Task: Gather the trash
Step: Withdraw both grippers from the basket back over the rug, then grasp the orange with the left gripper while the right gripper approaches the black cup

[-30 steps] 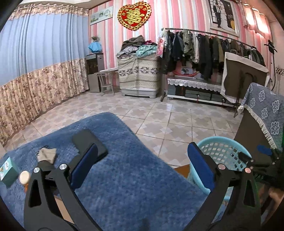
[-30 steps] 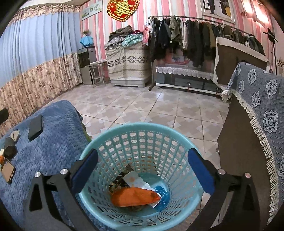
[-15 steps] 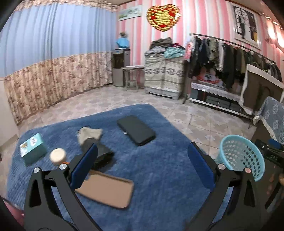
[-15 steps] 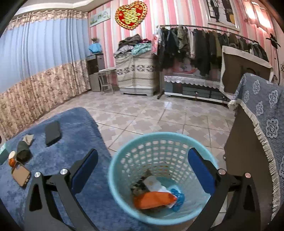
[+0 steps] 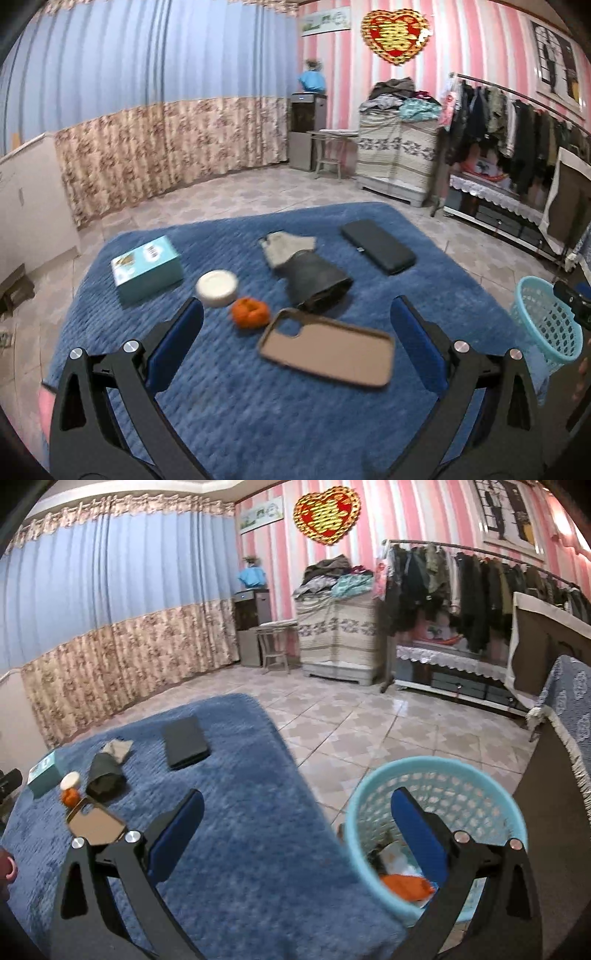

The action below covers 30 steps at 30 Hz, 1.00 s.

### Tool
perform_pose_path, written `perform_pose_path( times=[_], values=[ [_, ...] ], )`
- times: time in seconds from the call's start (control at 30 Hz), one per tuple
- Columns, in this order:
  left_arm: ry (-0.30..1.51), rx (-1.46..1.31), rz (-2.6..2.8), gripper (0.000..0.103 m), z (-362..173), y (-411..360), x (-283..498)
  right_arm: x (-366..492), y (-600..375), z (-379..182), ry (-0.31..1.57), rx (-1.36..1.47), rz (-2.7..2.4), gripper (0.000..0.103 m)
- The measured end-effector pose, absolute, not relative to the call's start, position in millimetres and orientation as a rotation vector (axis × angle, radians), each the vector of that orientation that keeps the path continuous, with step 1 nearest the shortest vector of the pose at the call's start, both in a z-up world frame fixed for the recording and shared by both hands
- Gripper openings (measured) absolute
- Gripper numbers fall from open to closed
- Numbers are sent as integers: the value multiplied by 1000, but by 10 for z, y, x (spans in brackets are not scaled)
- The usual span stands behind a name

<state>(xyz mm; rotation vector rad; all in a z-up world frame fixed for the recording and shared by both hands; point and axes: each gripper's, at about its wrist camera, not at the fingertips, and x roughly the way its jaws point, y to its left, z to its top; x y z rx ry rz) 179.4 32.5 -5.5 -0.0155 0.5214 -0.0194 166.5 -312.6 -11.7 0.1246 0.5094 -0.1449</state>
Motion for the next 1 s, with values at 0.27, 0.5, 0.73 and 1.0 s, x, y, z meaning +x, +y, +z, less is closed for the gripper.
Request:
perform_pose_path(
  times=[0.27,0.5,0.73,1.0],
  values=[
    [568,-40,54,98,-300,770,1774,1800,-2695,-360,555,92,-60,99],
    [613,-13,89,98,-564,924,1834,1924,-2401,-587,590,43,-15,99],
    [622,-68,102,98,-711,983,1989,2010,-2321,-634,573,35,44,99],
    [685,-98,53,98,-770,867,2462,2271,-2121,-656,637,-25,60,99]
  ],
)
